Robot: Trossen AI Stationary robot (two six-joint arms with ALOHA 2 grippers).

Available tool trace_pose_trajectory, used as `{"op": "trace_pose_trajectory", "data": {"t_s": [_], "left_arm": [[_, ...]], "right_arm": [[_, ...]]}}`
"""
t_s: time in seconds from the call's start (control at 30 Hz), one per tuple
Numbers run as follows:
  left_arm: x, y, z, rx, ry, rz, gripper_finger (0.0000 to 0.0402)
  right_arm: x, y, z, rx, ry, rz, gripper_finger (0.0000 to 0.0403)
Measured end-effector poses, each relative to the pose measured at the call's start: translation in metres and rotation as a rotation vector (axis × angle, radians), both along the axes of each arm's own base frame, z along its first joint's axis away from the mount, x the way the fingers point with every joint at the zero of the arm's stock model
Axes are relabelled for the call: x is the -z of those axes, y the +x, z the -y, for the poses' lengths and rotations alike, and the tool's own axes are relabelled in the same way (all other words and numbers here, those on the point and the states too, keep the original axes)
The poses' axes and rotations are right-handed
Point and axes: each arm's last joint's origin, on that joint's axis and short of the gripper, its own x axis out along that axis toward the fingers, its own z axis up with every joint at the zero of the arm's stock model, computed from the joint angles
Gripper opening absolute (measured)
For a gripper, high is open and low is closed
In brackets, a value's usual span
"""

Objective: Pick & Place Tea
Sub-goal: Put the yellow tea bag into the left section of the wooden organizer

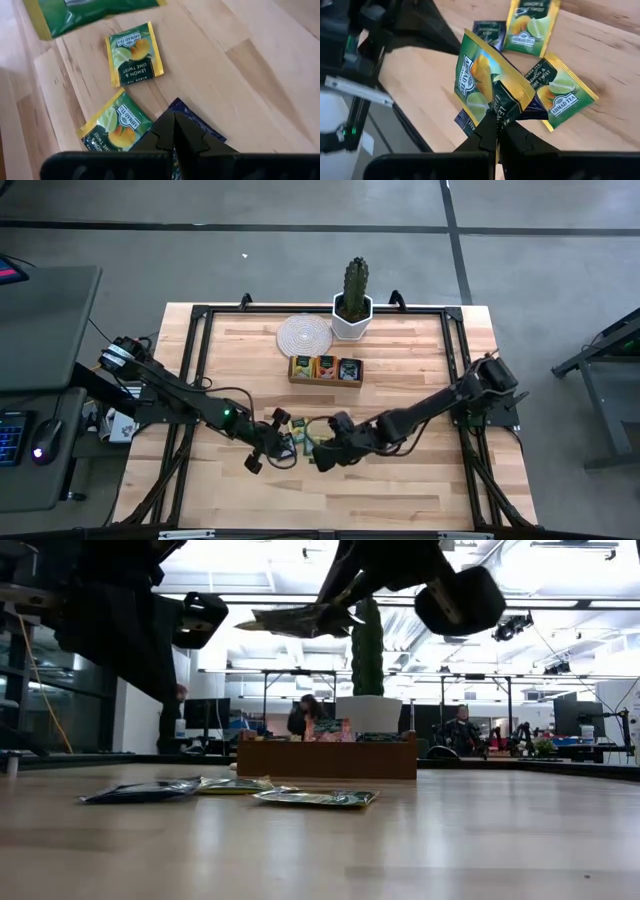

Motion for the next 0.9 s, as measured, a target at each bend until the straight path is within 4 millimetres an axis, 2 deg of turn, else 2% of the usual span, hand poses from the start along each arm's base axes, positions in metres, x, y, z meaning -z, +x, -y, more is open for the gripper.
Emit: {"op": "trace_pose_trajectory", "data": {"t_s": [0.23,0.5,0.63,0.9], "left_arm": [[-0.003,0.007,-0.008,0.012,-0.073,0.015,0.0001],[-0.011,0.029,-0.047,0.059,-0.325,0.05,0.0012],[-0.017,0.036,-0.065,0.053,-0.458,0.08,0.0056],[-0.025,0.044,-0.087,-0.074,-0.595,0.118,0.0178]], "right_arm": [[0.001,0.003,0.011,-0.226,-0.02,-0.044,0.0],[0.007,-0.003,0.02,-0.433,-0.153,-0.133,0.0],[0.01,-0.007,0.024,-0.467,-0.29,-0.179,0.0],[0.011,-0.012,0.024,-0.583,-0.527,-0.216,0.0]]}}
